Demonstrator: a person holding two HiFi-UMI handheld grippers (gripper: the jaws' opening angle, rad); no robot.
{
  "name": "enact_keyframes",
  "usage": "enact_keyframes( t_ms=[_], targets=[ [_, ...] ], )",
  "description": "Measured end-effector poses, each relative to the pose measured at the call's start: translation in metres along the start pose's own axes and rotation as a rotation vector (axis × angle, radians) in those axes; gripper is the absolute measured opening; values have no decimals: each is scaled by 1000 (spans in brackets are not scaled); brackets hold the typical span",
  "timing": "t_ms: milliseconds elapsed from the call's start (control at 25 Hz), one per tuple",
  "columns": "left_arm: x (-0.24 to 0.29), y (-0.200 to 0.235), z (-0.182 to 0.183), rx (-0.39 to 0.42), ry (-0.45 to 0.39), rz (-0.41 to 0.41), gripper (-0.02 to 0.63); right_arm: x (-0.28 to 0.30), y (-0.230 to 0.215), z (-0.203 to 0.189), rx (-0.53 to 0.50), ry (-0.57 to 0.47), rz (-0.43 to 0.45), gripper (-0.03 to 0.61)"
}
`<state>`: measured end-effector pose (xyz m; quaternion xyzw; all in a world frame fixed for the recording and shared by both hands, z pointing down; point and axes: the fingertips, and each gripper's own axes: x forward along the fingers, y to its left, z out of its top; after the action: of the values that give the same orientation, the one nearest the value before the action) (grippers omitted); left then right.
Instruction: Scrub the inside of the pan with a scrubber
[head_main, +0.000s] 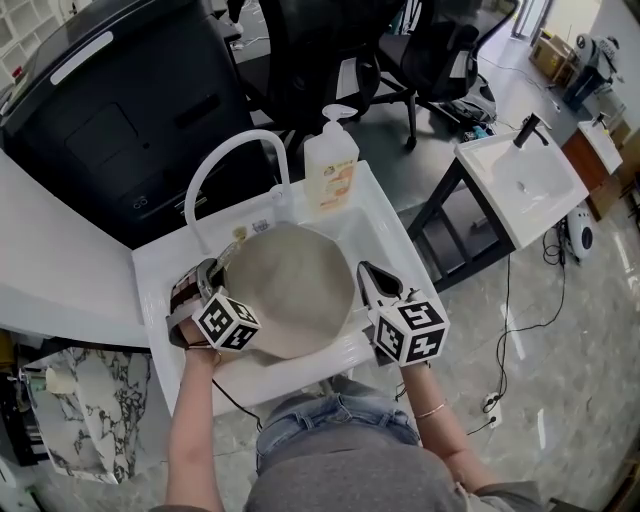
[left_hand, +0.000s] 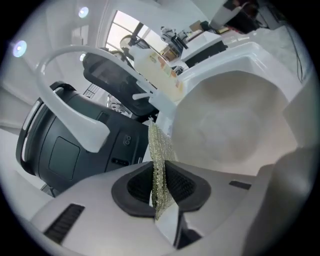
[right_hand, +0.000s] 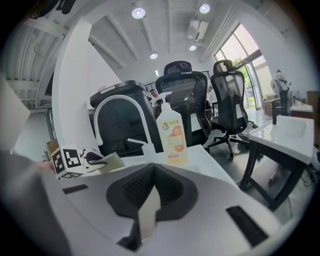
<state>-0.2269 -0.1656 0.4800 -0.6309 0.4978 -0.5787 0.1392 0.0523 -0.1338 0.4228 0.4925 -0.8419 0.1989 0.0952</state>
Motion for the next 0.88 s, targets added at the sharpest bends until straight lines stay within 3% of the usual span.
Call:
enact_keyframes(
  t_ms=[120,320,440,880],
  targets=[
    [-16,3,13,-61,-106,20,67,2,4,5,-7,-9,0,11],
    [-43,7,37,-331,-278,-33,67,6,16,15,-18,-36,11,11],
    [-57,13,47,-445,-360,-37,67,8,25,20,-24,-58,24,11],
    [-93,31,56,-766,-556,-62,67,11,72,35,-59,-137,95,11]
  ],
)
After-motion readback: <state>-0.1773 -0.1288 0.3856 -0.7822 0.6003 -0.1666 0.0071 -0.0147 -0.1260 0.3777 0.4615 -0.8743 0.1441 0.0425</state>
